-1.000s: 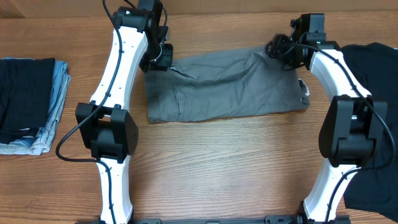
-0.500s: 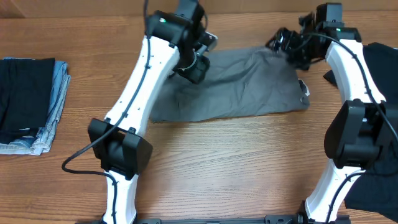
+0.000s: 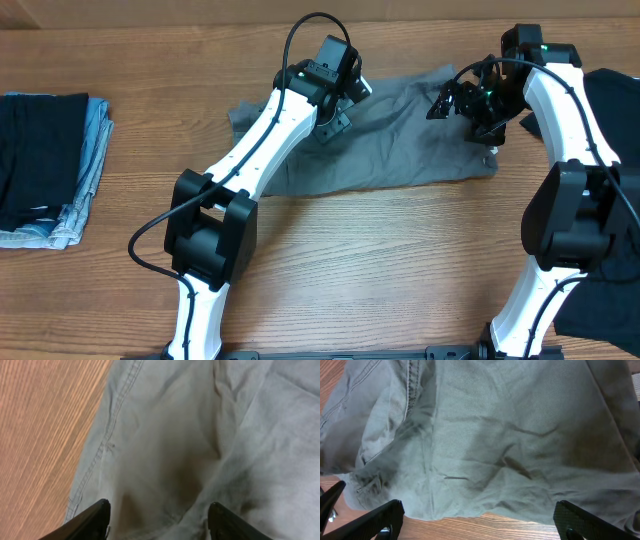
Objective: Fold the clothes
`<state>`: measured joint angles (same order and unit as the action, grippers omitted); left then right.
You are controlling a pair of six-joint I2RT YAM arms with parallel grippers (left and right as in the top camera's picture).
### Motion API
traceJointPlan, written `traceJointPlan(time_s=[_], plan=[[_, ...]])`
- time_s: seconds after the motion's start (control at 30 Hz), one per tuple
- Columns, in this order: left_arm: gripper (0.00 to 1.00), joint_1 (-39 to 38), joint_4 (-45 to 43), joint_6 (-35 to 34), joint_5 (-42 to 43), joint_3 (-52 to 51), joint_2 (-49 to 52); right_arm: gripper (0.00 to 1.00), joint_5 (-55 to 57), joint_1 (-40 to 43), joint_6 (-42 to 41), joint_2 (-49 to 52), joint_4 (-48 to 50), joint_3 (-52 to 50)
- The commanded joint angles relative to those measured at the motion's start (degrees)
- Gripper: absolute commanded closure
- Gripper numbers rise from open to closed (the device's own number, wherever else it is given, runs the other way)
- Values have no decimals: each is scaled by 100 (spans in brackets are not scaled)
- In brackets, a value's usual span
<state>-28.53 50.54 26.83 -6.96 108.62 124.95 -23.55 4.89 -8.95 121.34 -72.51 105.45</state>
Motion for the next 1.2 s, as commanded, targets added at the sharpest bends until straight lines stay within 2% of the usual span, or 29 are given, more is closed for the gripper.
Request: traceJointPlan(time_s=[0.0,0.2,0.3,0.4,0.47,0.5,0.53,0.63,0.7,0.97,1.07,1.1,1.13,1.17], plan=[[32,-42,-15,358,-26,-105,52,0,129,2,44,-256,20,111],[26,-42,-50,623,402,-387,57,0,315,2,44,-256,61,111],[30,-42,-321,621,372,-614,138,0,315,2,44,-256,59,109],[48,-37,-555,525,33,-621,146,0,317,2,46,-256,61,111],[52,-17,-693,531,-11,-621,149,0,317,2,44,-256,61,109],[61,15,-756,533,-15,-621,149,0,317,2,46,-256,61,109],[75,42,-793,533,-15,-621,149,0,319,2,46,-256,61,109],[92,48,-883,531,-356,-614,149,0,428,2,46,-256,59,109],[96,63,-951,476,-883,-538,149,0,472,2,46,-256,63,109],[93,321,-1615,376,-1019,-498,149,0,654,2,46,-256,105,107],[90,468,-1923,125,-1005,-501,149,0,673,2,46,-256,127,107],[85,540,-2022,-24,-933,-501,149,0,713,2,46,-256,140,107],[47,614,-2094,-164,-787,-501,149,0,748,2,48,-256,149,107],[34,682,-2133,-251,-575,-501,149,0,769,2,48,-256,149,107]])
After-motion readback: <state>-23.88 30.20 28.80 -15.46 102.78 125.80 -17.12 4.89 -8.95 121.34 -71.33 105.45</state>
